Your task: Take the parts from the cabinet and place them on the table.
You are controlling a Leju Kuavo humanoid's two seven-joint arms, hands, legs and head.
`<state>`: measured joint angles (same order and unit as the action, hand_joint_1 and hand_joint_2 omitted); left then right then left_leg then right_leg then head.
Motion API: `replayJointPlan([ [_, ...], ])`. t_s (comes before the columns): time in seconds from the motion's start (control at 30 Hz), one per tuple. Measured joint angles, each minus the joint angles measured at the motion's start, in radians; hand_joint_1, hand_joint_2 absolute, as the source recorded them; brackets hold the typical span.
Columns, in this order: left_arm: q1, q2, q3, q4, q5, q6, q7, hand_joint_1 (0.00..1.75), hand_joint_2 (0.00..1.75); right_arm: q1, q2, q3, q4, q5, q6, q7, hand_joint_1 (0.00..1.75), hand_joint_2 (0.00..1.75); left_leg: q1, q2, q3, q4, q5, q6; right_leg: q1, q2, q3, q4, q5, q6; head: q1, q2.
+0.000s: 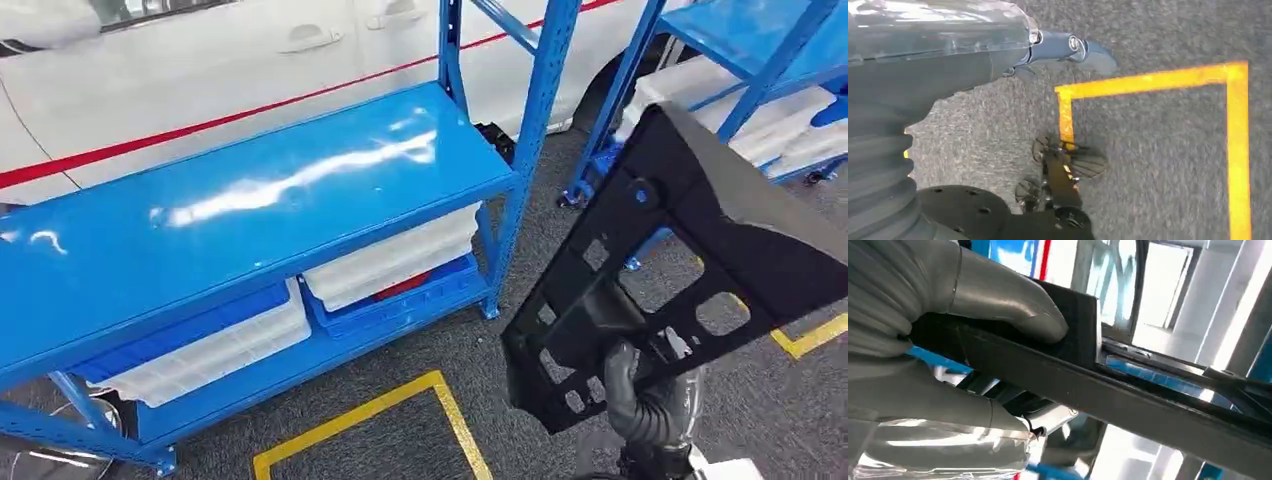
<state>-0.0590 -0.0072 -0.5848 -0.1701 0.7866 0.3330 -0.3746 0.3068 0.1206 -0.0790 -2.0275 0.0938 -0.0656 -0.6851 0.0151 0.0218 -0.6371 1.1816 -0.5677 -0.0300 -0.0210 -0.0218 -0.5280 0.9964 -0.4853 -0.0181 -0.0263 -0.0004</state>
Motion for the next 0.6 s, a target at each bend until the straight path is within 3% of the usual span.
replayJointPlan([
  [0.03, 0.002, 0.000, 0.000, 0.000, 0.000, 0.006, 0.000, 0.00, 1.75, 0.001, 0.005, -0.002, 0.001, 0.000, 0.004, 0.000, 1.75, 1.75, 0.000, -0.010, -0.029, 0.081, -0.038, 0.002, 0.005, 0.014, -0.007, 0.000, 0.005, -0.003, 0.000, 0.000],
  [0.07, 0.003, 0.000, 0.000, 0.000, -0.001, 0.011, 0.000, 0.00, 1.75, 0.002, 0.008, -0.003, 0.003, 0.000, 0.009, 0.000, 1.75, 1.75, -0.002, -0.013, -0.045, 0.131, -0.053, 0.005, 0.010, 0.027, -0.013, 0.002, 0.009, -0.006, 0.000, 0.000],
  [0.1, 0.003, 0.000, 0.000, 0.001, -0.002, 0.018, 0.000, 0.00, 1.75, 0.003, 0.011, -0.004, 0.006, 0.000, 0.013, 0.000, 1.75, 1.75, -0.003, -0.014, -0.042, 0.138, -0.044, 0.009, 0.014, 0.043, -0.017, 0.004, 0.013, -0.007, 0.000, 0.000],
  [0.17, 0.003, 0.000, 0.000, 0.002, -0.017, 0.051, 0.000, 0.00, 1.75, 0.005, 0.018, -0.009, 0.012, 0.000, 0.027, 0.000, 1.75, 1.75, -0.006, -0.021, 0.026, 0.025, 0.029, 0.024, 0.021, 0.072, -0.020, 0.007, 0.017, -0.006, 0.000, 0.000],
  [0.2, 0.002, 0.000, -0.003, 0.002, -0.030, 0.075, 0.000, 0.00, 1.75, 0.005, 0.021, -0.009, 0.015, 0.001, 0.035, 0.000, 1.75, 1.75, -0.009, -0.038, 0.082, -0.080, 0.075, 0.036, 0.024, 0.087, -0.019, 0.008, 0.018, -0.005, 0.000, 0.000],
  [0.23, 0.001, 0.006, -0.005, 0.003, -0.042, 0.098, 0.001, 0.00, 1.75, 0.006, 0.026, -0.009, 0.019, 0.004, 0.043, 0.000, 1.75, 1.75, -0.011, -0.082, 0.119, -0.157, 0.080, 0.050, 0.019, 0.097, -0.021, 0.009, 0.019, -0.005, 0.000, 0.000],
  [0.27, 0.002, 0.005, -0.009, 0.006, -0.052, 0.116, 0.005, 0.00, 1.75, 0.003, 0.030, -0.009, 0.022, 0.007, 0.048, -0.002, 1.75, 1.75, -0.008, -0.094, 0.136, -0.175, 0.079, 0.046, 0.025, 0.109, -0.026, 0.011, 0.023, 0.001, 0.000, 0.000],
  [0.3, 0.000, 0.004, -0.015, 0.007, -0.062, 0.137, 0.007, 0.00, 1.75, 0.003, 0.032, -0.008, 0.026, 0.012, 0.048, -0.002, 1.75, 1.75, -0.012, -0.091, 0.133, -0.180, 0.080, 0.043, 0.018, 0.118, -0.030, 0.012, 0.027, 0.008, 0.000, 0.000],
  [0.37, -0.008, 0.004, -0.026, 0.007, -0.067, 0.151, 0.008, 0.00, 1.75, 0.005, 0.037, -0.009, 0.033, 0.015, 0.048, -0.002, 1.75, 1.75, -0.016, -0.074, 0.131, -0.186, 0.080, 0.046, 0.014, 0.137, -0.038, 0.010, 0.035, 0.020, 0.000, 0.000],
  [0.4, -0.011, 0.003, -0.029, 0.007, -0.071, 0.155, 0.008, 0.00, 1.75, 0.005, 0.038, -0.009, 0.034, 0.016, 0.048, -0.002, 1.75, 1.75, -0.006, -0.062, 0.133, -0.201, 0.088, 0.051, 0.022, 0.146, -0.041, 0.010, 0.037, 0.028, 0.000, 0.000],
  [0.43, -0.010, 0.001, -0.031, 0.007, -0.076, 0.166, 0.007, 0.00, 1.75, 0.007, 0.038, -0.009, 0.037, 0.017, 0.049, -0.003, 1.75, 1.75, -0.004, -0.045, 0.137, -0.209, 0.095, 0.054, 0.022, 0.095, -0.049, 0.030, 0.019, 0.030, 0.000, 0.000],
  [0.47, -0.010, 0.002, -0.037, 0.007, -0.084, 0.182, 0.002, 0.00, 1.75, 0.004, 0.038, -0.008, 0.038, 0.017, 0.050, -0.003, 1.75, 1.75, -0.004, -0.034, 0.135, -0.211, 0.097, 0.061, 0.021, 0.055, -0.074, 0.080, -0.018, 0.037, 0.001, 0.000],
  [0.53, -0.008, 0.002, -0.050, 0.007, -0.092, 0.203, 0.000, 0.00, 1.75, 0.004, 0.038, -0.008, 0.047, 0.017, 0.056, -0.003, 1.75, 1.75, -0.006, -0.008, 0.130, -0.209, 0.097, 0.062, 0.012, 0.032, -0.152, 0.239, -0.094, 0.047, 0.001, 0.000],
  [0.57, -0.006, 0.002, -0.054, 0.007, -0.095, 0.207, 0.000, 0.00, 1.75, 0.006, 0.038, -0.008, 0.052, 0.017, 0.060, -0.004, 1.75, 1.75, -0.006, 0.004, 0.129, -0.209, 0.097, 0.062, 0.008, 0.031, -0.182, 0.302, -0.111, 0.052, 0.001, 0.000],
  [0.6, -0.006, 0.001, -0.056, 0.007, -0.095, 0.208, 0.001, 0.00, 1.75, 0.007, 0.038, -0.008, 0.058, 0.017, 0.064, -0.006, 1.75, 1.75, -0.006, 0.019, 0.128, -0.207, 0.097, 0.061, 0.004, 0.029, -0.194, 0.325, -0.106, 0.057, 0.001, 0.000],
])
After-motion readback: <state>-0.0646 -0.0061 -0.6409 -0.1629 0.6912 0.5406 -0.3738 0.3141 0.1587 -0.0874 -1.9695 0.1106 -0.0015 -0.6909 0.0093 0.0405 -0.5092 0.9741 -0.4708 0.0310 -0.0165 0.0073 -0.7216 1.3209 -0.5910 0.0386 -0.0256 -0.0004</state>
